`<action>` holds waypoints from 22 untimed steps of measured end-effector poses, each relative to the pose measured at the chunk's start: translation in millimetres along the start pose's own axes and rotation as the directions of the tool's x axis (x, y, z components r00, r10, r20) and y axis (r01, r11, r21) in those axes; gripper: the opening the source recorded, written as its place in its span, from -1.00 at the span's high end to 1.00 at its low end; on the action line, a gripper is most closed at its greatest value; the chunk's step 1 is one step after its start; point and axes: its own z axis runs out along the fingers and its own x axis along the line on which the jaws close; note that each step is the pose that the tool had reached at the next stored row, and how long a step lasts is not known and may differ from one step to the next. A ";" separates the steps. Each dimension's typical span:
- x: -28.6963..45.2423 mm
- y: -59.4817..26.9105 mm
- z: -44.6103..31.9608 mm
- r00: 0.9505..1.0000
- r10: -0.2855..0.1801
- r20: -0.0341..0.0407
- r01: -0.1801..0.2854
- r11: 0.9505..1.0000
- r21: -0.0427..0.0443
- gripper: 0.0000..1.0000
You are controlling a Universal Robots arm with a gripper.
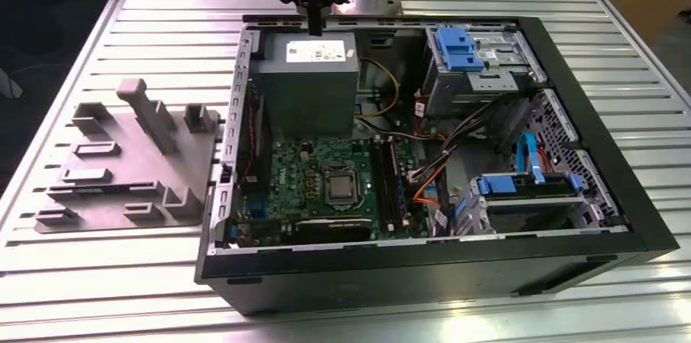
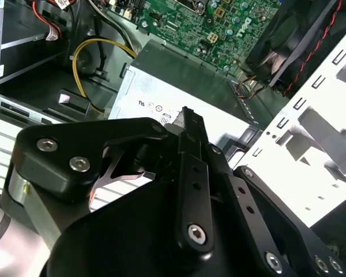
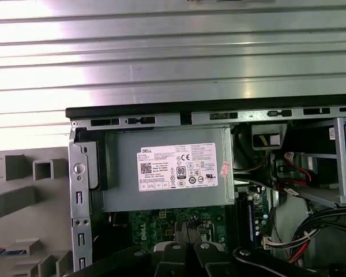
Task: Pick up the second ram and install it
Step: 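Reach for the second ram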
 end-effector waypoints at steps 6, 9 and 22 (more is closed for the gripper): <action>4.5 -0.4 0.6 1.000 0.000 0.000 0.000 1.000 0.000 0.80; 8.3 -0.7 0.9 1.000 0.000 0.000 0.000 1.000 0.000 0.80; 22.3 -1.8 2.3 1.000 0.000 0.000 0.000 1.000 0.000 0.80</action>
